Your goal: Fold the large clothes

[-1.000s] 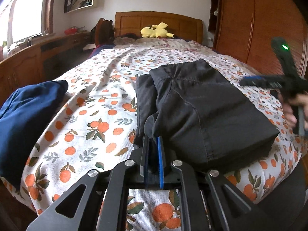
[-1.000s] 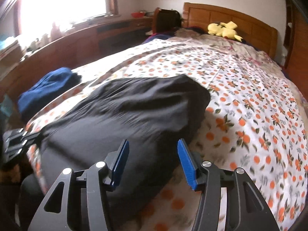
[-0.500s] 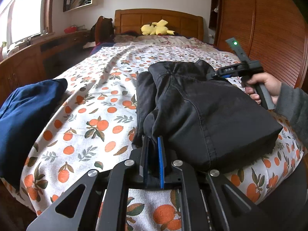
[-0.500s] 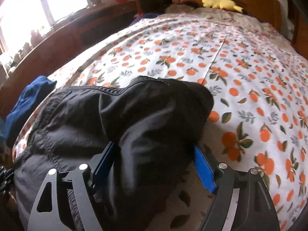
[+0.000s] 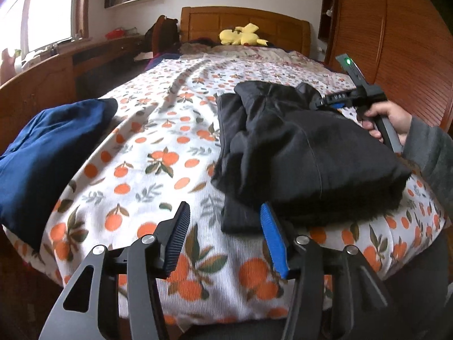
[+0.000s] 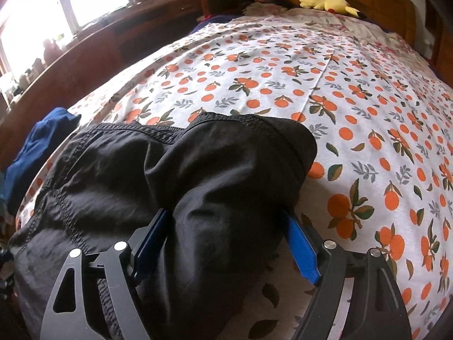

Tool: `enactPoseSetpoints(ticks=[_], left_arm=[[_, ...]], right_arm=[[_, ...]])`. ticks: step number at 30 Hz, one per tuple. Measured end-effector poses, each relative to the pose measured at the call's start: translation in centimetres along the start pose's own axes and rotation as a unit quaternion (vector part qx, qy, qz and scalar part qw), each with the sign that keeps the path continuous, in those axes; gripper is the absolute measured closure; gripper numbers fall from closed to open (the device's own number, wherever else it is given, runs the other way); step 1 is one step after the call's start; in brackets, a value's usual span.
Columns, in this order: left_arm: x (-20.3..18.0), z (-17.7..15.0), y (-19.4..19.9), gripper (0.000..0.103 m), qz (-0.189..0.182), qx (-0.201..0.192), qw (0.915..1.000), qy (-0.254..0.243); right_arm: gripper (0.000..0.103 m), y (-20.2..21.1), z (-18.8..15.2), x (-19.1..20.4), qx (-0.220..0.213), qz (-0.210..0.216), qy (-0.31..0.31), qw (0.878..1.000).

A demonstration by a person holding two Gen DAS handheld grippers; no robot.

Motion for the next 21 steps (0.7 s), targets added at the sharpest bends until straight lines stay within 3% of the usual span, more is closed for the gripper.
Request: enactPoseSetpoints(ticks=[9, 12, 21], left_arm=[[-0.4, -0.8, -1.9, 0.046, -0.006, 0.019, 0.9998, -0.003], [-0.1, -0.6, -2.6, 0.041, -0.009, 0.020, 0.9997, 0.006], [-0.7, 0.1, -3.0, 0.044, -0.022, 0.021, 0.9995, 0.012]], right_arm=[[0.025, 2.0, 0.5, -1.1, -0.031, -0.027, -0.006, 0.999], [0.021, 1.1, 0.4, -1.7, -0.021, -0.016, -0.021, 0.999], [0.021, -1.8, -0.4, -1.4, 0.014, 0.045, -0.063, 0.997]])
Point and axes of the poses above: each gripper's, at about its wrist camera, not at the fingertips, and y roughly against the way its jaws point, x to its left, z to its top, the point moved 8 cm from there along -y, roughly the way its jaws point, and after that the axes turned 1 degree about x, right-handed, at the moved point
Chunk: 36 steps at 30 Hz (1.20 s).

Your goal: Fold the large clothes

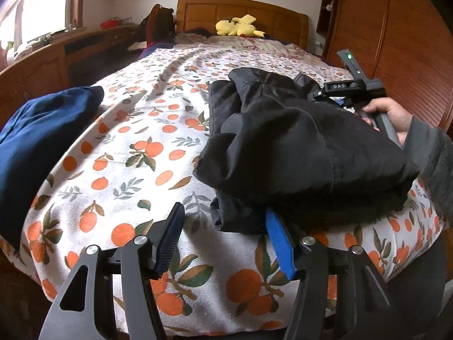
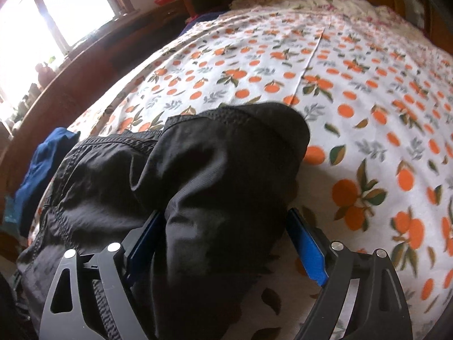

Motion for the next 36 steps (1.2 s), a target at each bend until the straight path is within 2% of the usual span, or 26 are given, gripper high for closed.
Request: enactPoseSetpoints(ticks=[6, 8, 9, 13, 17, 20, 27, 36], left_arm=[[-0.6, -0.1, -0.5, 0.053, -0.013, 0.003, 0.9999, -0.002], [-0.8, -0.1, -0.7, 0.058, -0.020, 0.004, 0.9998, -0.002], [-0.9, -0.1, -0.8, 0.064, -0.025, 0.005, 0.9997, -0.002], [-1.6, -0.1, -1.4, 0.086, -0.048, 0.013, 0.9987, -0.005], [-1.9, 0.3, -0.9, 0.093, -0.048, 0.005, 0.9987, -0.015], [-1.8, 1.1, 0.6, 0.094, -0.056, -0.017, 0.9982, -0.010], [-1.5, 1.9, 2.7, 0.095, -0.054, -0.043, 0.9976, -0.011], [2.5, 3.3, 6.2, 0.096, -0.025, -0.074, 0.9969, -0.005]], right_arm=[[0.031, 0.1, -0.2, 0.5, 0.006, 0.017, -0.007, 1.000], [0.035, 0.3, -0.2, 0.6, 0.006, 0.018, -0.008, 1.000], [0.037, 0.3, -0.1, 0.6, 0.005, 0.018, -0.007, 1.000], [0.059, 1.6, 0.1, 0.7, -0.012, 0.007, -0.005, 1.000], [0.077, 3.7, 0.5, 1.4, -0.040, -0.013, 0.014, 0.999], [0.088, 5.8, 1.0, 2.6, -0.071, -0.024, 0.025, 0.997], [0.092, 9.0, 1.7, 6.2, -0.114, -0.044, 0.058, 0.991], [0.092, 9.6, 3.0, 11.6, -0.133, -0.043, 0.088, 0.986]])
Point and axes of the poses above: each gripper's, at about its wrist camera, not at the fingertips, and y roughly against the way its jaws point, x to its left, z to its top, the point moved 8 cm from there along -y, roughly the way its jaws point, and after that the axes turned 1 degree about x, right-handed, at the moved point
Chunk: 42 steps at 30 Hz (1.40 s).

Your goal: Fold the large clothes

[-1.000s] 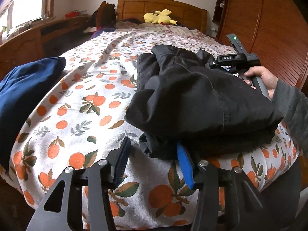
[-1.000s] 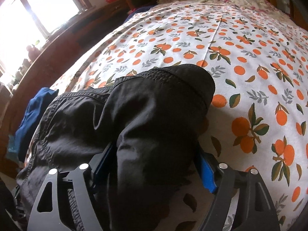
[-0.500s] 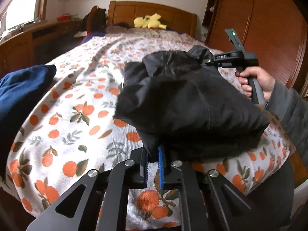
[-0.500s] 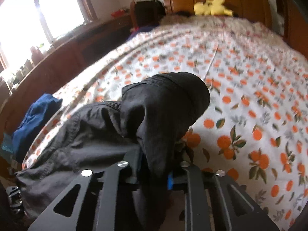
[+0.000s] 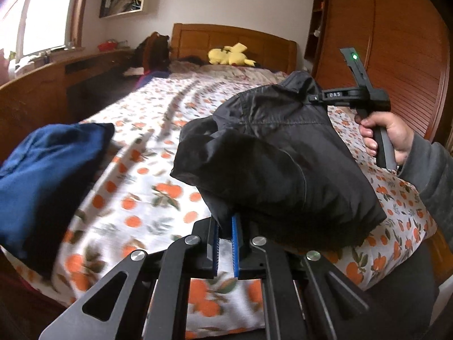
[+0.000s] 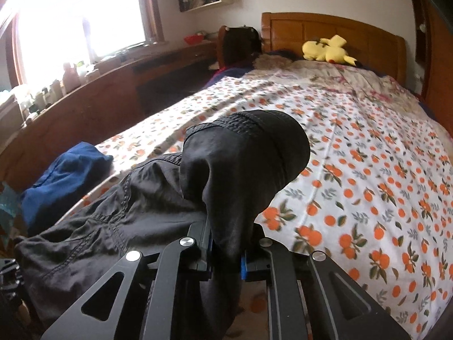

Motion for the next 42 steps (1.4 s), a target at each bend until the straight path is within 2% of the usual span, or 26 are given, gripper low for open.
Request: enactPoseSetpoints(ticks=[7, 14, 20, 24, 26, 30, 33, 35, 37, 39, 40, 42], left_arm=[[4.5, 2.1, 3.0, 0.096, 0.028, -0.024, 0.9993, 0.011], [10.8, 4.8, 6.7, 0.096, 0.073, -0.049, 0.9957, 0.031], [17.6, 6.7, 11.2, 0.096, 0.136, -0.068, 0.9874, 0.044], [22.7, 7.8, 14.5, 0.096, 0.184, -0.078, 0.9782, 0.056], [26.1, 8.0, 16.2, 0.096, 0.214, -0.082, 0.9709, 0.069], [31.2, 7.4, 17.4, 0.096, 0.258, -0.071, 0.9593, 0.090], [33.9, 5.4, 17.2, 0.096, 0.275, -0.046, 0.9543, 0.107], [35.3, 3.5, 16.5, 0.096, 0.282, -0.028, 0.9516, 0.120], [36.6, 2.1, 15.9, 0.094, 0.291, -0.019, 0.9472, 0.133], [37.1, 1.0, 16.2, 0.090, 0.293, -0.018, 0.9449, 0.144], [37.1, 0.7, 16.6, 0.089, 0.296, -0.018, 0.9436, 0.146], [36.8, 0.0, 17.4, 0.088, 0.305, -0.022, 0.9409, 0.147]], right_arm=[[0.092, -0.9, 2.9, 4.9, -0.008, 0.006, 0.023, 1.000], [0.092, -1.9, 8.2, 13.0, -0.032, 0.044, 0.055, 0.997], [0.092, -3.3, 12.5, 21.3, -0.050, 0.084, 0.082, 0.992], [0.092, -5.0, 14.6, 27.6, -0.052, 0.115, 0.091, 0.988], [0.092, -5.9, 15.2, 30.5, -0.051, 0.126, 0.095, 0.986], [0.092, -8.3, 15.0, 35.2, -0.036, 0.149, 0.105, 0.983], [0.090, -11.8, 12.4, 36.9, 0.010, 0.162, 0.100, 0.982], [0.090, -14.1, 9.5, 37.6, 0.034, 0.148, 0.118, 0.981], [0.088, -15.4, 8.0, 37.6, 0.043, 0.133, 0.123, 0.983], [0.077, -16.0, 7.3, 37.0, 0.046, 0.120, 0.121, 0.984], [0.066, -16.1, 7.1, 36.7, 0.055, 0.117, 0.122, 0.984], [0.063, -15.7, 6.9, 36.8, 0.055, 0.115, 0.133, 0.983]])
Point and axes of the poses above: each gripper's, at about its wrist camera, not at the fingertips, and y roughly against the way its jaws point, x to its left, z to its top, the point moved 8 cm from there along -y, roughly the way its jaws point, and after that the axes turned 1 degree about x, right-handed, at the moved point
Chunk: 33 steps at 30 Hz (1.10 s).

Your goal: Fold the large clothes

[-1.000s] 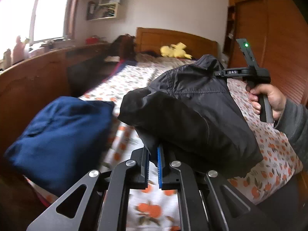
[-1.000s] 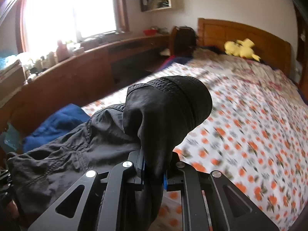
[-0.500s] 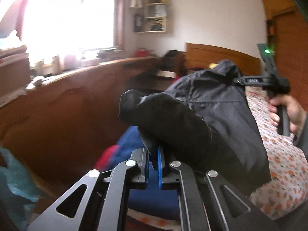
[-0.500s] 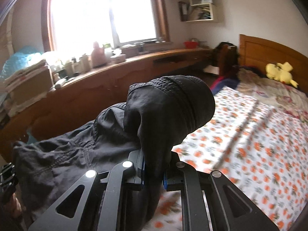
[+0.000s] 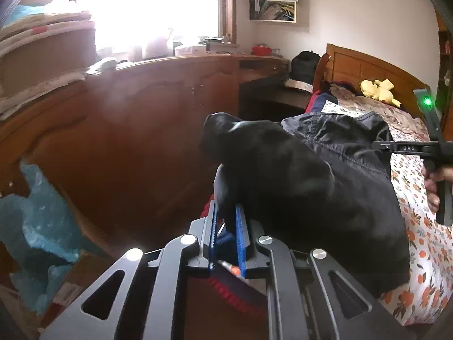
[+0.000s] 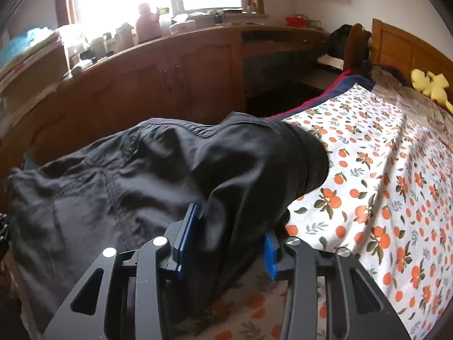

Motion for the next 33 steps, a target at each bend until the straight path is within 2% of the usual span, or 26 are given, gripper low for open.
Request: enactPoseSetpoints(ticks=[4, 9, 14, 19, 22, 29, 30, 32, 33], left_arm=[[-0.5, 0.2, 3.0, 0.089, 0.003, -0.025, 0.9997, -0.003], [-4.6, 2.7, 6.0, 0.089, -0.035, -0.054, 0.9976, -0.028], [-7.2, 3.9, 3.1, 0.088, -0.041, -0.029, 0.9975, -0.050], [-4.6, 2.7, -2.1, 0.088, -0.001, 0.019, 0.9993, -0.034], [-3.0, 1.3, -4.5, 0.088, 0.005, 0.048, 0.9985, -0.027], [-2.9, 0.8, -4.0, 0.088, 0.014, 0.037, 0.9990, -0.020], [-2.9, 0.9, -3.5, 0.086, 0.015, 0.035, 0.9991, -0.020], [-3.1, 1.1, -2.6, 0.069, 0.025, 0.026, 0.9991, -0.021], [-3.4, 1.2, -2.1, 0.050, 0.029, 0.020, 0.9992, -0.021]], right_arm=[[0.062, 2.0, -0.6, 0.4, -0.014, -0.009, 0.028, 0.999], [0.060, 4.7, -1.7, 1.8, -0.035, 0.010, 0.057, 0.998], [0.060, 7.0, -2.7, 4.1, -0.048, 0.032, 0.077, 0.995], [0.059, 9.6, -3.9, 5.7, -0.056, 0.052, 0.090, 0.993], [0.058, 11.2, -4.8, 5.8, -0.061, 0.059, 0.090, 0.992], [0.058, 14.0, -6.6, 5.0, -0.069, 0.063, 0.085, 0.992], [0.058, 14.4, -6.7, 4.9, -0.071, 0.063, 0.082, 0.992], [0.058, 15.4, -6.9, 4.6, -0.077, 0.062, 0.079, 0.992], [0.058, 15.8, -7.0, 4.4, -0.080, 0.062, 0.079, 0.992]])
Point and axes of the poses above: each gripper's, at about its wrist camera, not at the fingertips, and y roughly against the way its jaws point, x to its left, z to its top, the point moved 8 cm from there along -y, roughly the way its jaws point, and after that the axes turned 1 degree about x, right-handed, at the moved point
